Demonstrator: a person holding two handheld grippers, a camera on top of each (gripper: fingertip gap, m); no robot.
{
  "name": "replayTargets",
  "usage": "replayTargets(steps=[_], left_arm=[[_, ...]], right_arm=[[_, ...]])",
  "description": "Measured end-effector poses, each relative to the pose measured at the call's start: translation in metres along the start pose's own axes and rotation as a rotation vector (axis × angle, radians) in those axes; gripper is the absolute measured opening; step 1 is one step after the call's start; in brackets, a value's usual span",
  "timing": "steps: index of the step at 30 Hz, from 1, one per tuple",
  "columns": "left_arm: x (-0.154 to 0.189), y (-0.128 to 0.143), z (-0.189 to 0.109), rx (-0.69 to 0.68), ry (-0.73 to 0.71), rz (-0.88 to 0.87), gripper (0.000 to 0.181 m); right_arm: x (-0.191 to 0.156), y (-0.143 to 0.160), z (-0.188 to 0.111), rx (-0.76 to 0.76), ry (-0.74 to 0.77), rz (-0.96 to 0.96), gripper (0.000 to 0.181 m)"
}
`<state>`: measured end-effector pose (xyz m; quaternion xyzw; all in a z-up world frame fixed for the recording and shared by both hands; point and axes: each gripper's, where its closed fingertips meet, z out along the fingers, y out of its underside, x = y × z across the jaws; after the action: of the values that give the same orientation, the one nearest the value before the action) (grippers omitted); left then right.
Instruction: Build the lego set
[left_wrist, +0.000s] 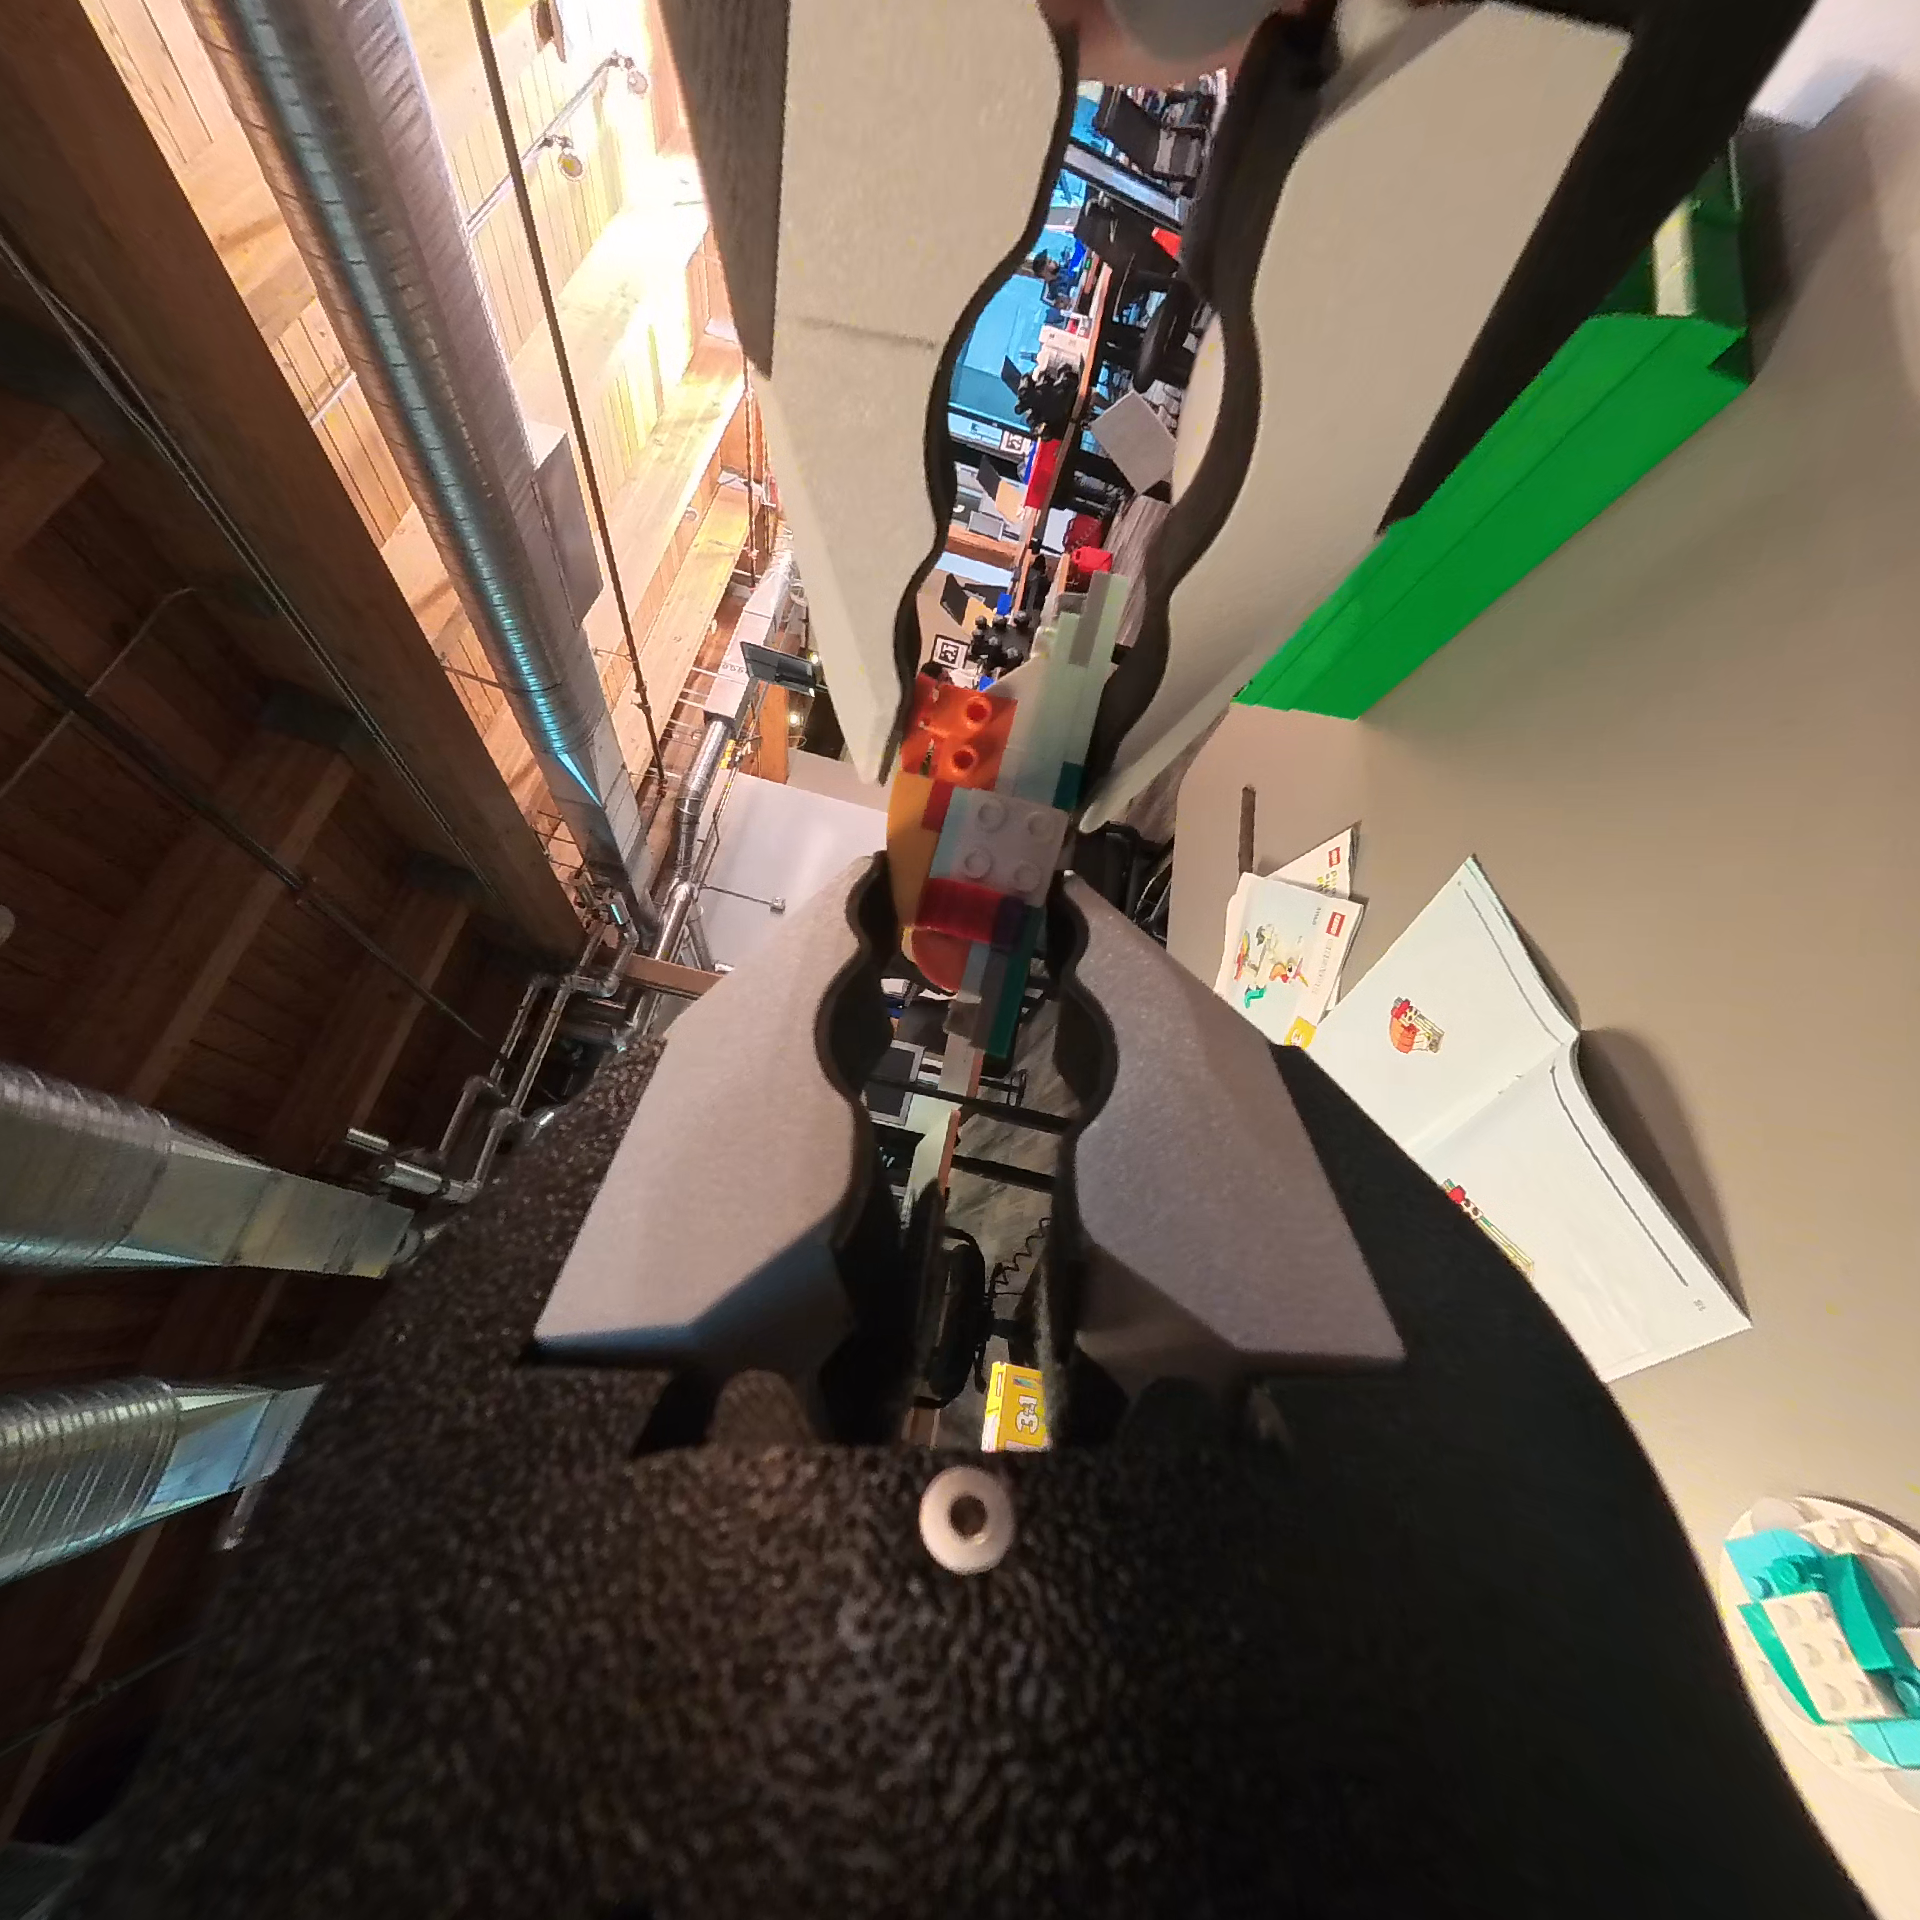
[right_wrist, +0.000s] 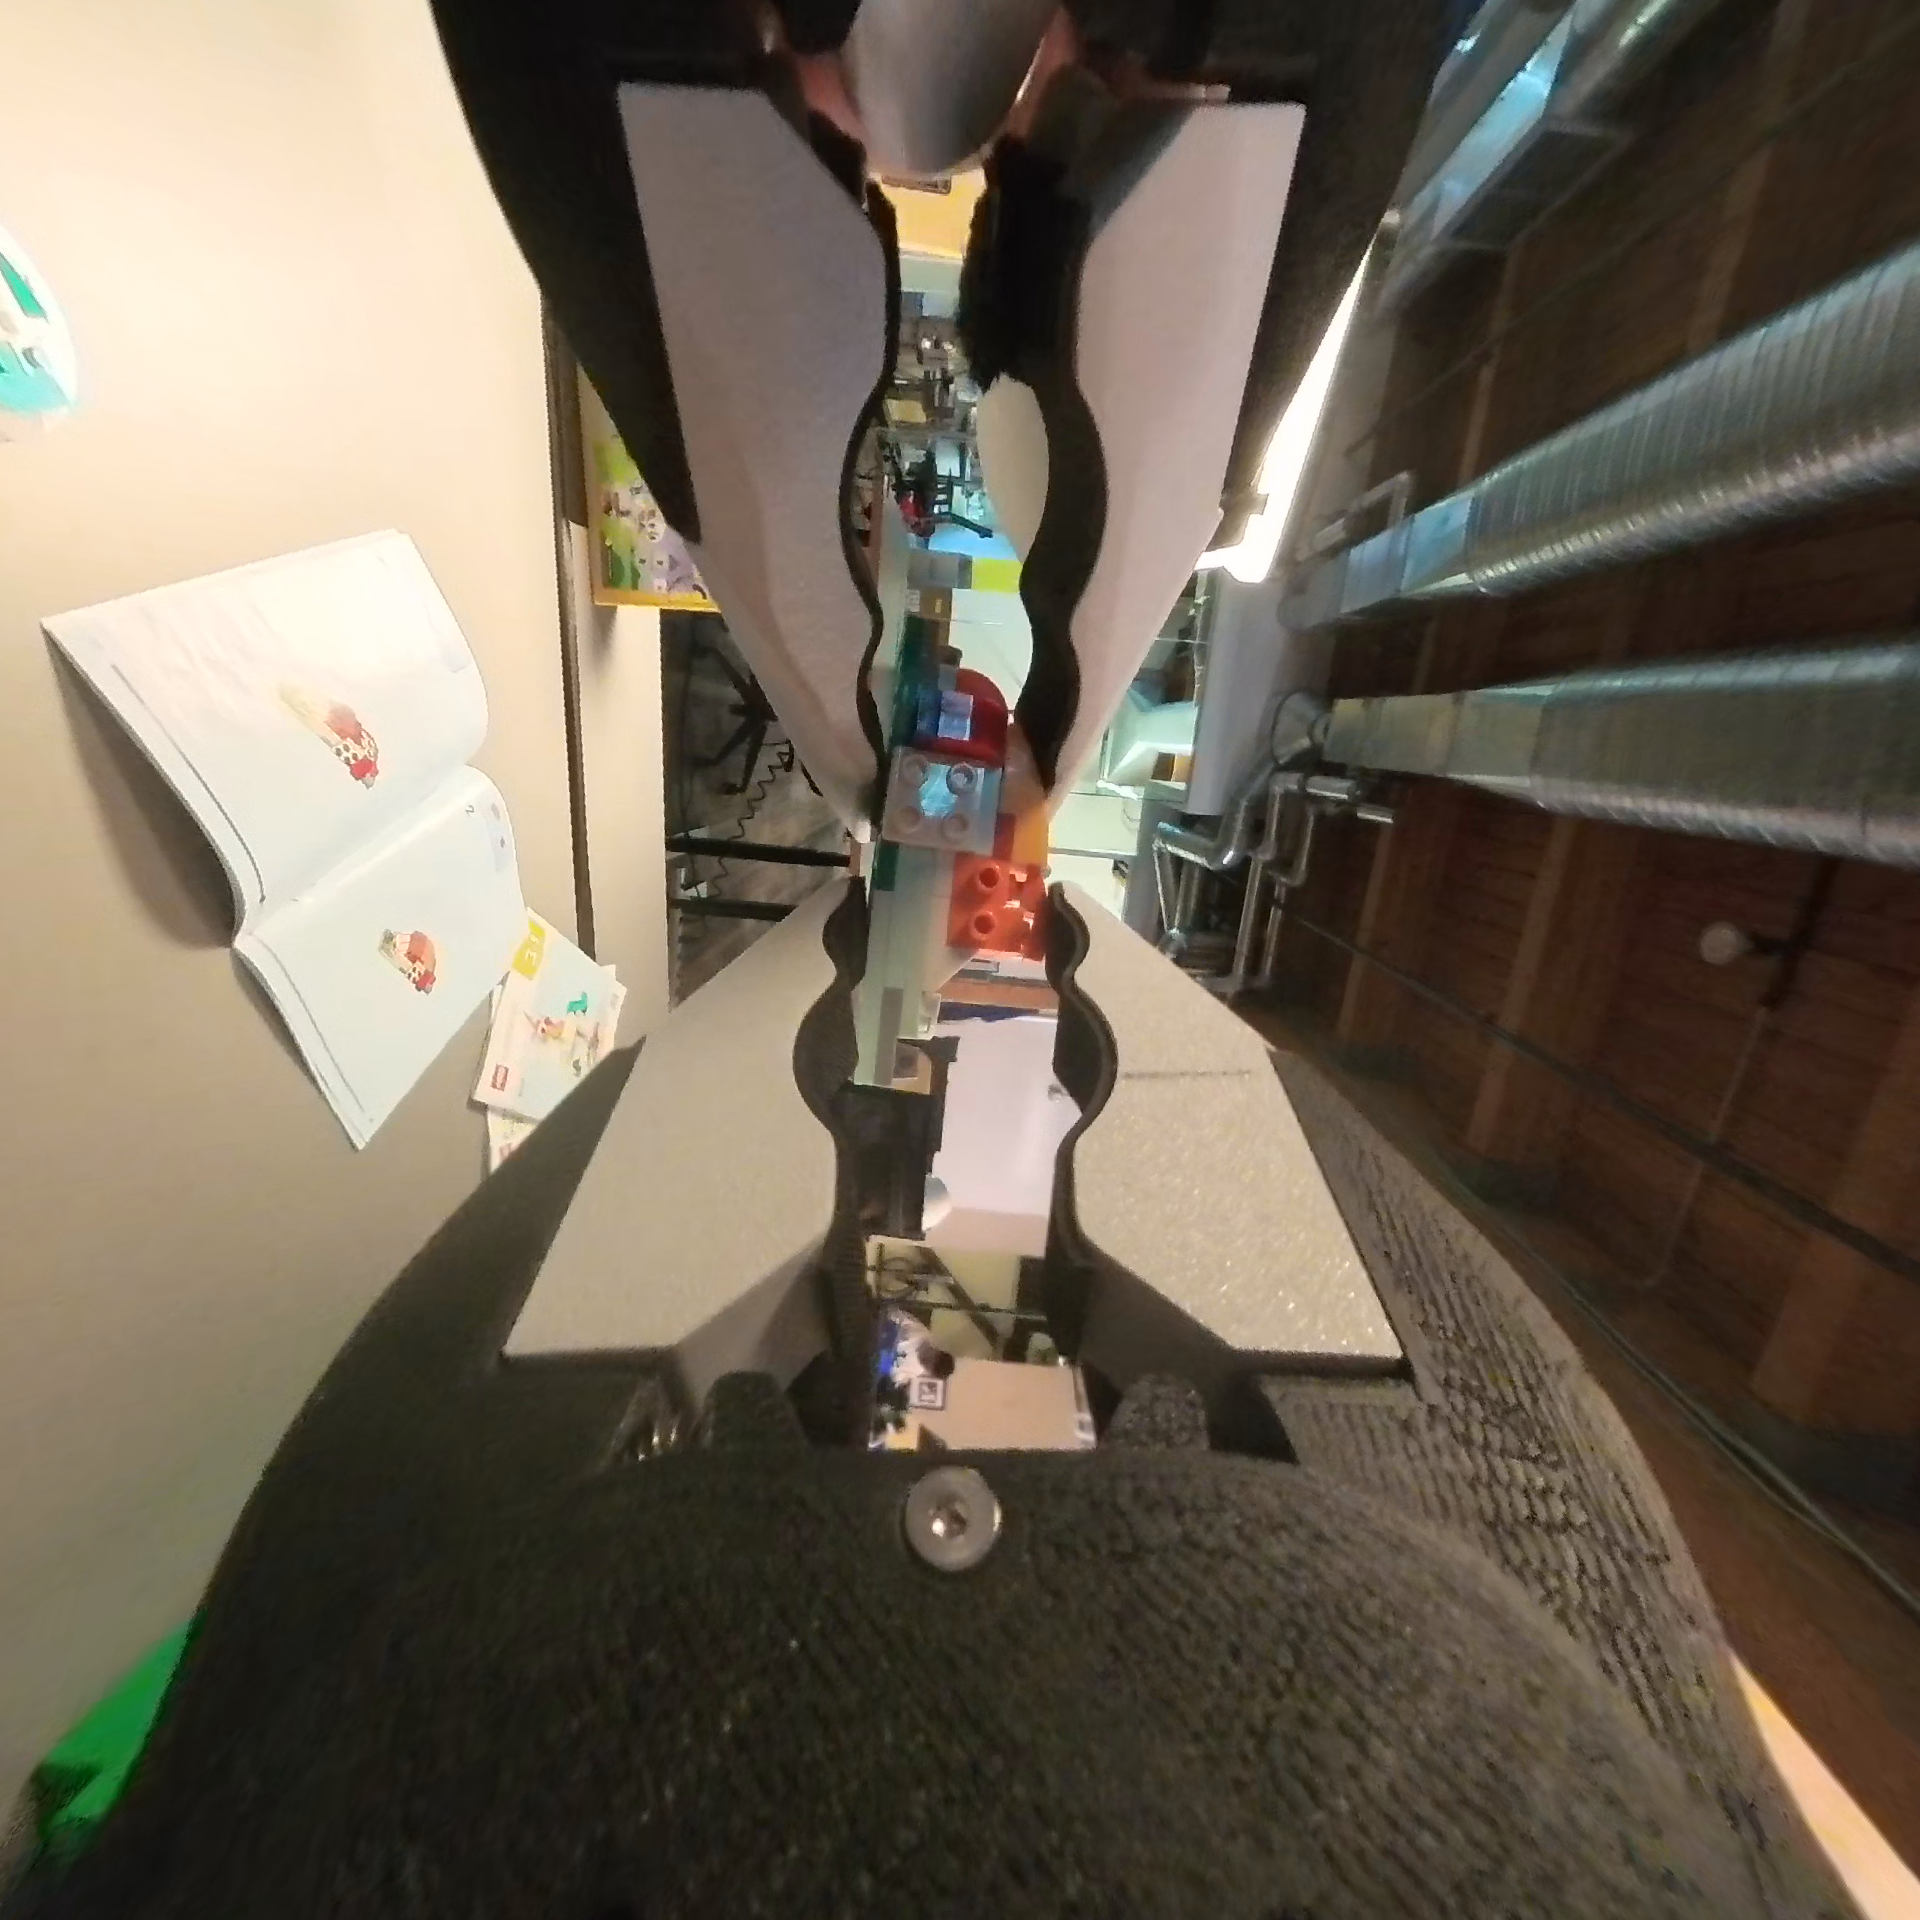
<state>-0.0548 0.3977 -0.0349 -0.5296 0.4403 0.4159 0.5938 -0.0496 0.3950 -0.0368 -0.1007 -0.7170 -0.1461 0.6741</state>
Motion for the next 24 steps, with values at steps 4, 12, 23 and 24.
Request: replayTargets(steps=[4, 12, 23, 24], left_arm=[[0.0003, -0.0001, -0.0005, -0.001, 0.003, 0.003, 0.025], [0.0039, 0.0004, 0.0003, -0.001, 0.022, 0.015, 0.025], [0.0062, -0.0005, 0.0007, 0.013, 0.038, 0.001, 0.025], [0.007, -0.0003, 0.0011, 0.012, 0.041, 0.001, 0.025]], right_arm=[[-0.0008, 0.0, -0.0002, 0.001, -0.024, -0.015, 0.033], [-0.005, 0.0019, 0.0002, -0.001, -0.083, -0.026, 0.033], [-0.0079, 0.0005, -0.0016, 0.035, -0.117, -0.094, 0.033], [-0.0086, 0.001, -0.0016, 0.031, -0.123, -0.1, 0.033]])
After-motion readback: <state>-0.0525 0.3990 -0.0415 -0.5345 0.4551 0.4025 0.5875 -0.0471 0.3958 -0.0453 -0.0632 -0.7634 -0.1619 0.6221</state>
